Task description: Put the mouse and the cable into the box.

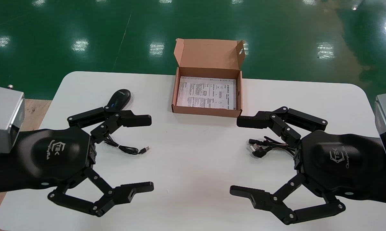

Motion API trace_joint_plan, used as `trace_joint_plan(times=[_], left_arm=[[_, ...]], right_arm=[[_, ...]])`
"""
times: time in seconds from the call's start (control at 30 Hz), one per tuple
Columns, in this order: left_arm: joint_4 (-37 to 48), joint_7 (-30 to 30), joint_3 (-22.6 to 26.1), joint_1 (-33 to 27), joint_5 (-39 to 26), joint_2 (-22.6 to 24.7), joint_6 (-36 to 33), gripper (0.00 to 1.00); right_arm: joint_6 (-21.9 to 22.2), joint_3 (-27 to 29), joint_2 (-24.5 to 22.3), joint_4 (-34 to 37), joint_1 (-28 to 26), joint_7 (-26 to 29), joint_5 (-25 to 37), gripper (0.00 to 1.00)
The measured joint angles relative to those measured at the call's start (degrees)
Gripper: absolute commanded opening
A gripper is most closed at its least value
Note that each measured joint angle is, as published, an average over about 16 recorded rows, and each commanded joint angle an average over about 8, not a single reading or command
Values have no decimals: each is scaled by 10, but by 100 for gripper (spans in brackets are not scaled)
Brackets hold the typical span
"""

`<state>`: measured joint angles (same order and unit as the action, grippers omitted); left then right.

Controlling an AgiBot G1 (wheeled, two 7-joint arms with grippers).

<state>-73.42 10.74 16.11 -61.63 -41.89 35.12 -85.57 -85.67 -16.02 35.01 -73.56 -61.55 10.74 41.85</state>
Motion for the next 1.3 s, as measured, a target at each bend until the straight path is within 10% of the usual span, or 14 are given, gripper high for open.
trace_joint_plan(times=[0.83,1.3], left_arm=[[-8,-3,42,-47,-69,-1,-24,100],[151,-83,235,-239,-303,78,-45,100]], right_arm=[[-4,-1,-5,16,-6,-20,19,100],[-24,-65,-5,204,-97,-246,247,100]])
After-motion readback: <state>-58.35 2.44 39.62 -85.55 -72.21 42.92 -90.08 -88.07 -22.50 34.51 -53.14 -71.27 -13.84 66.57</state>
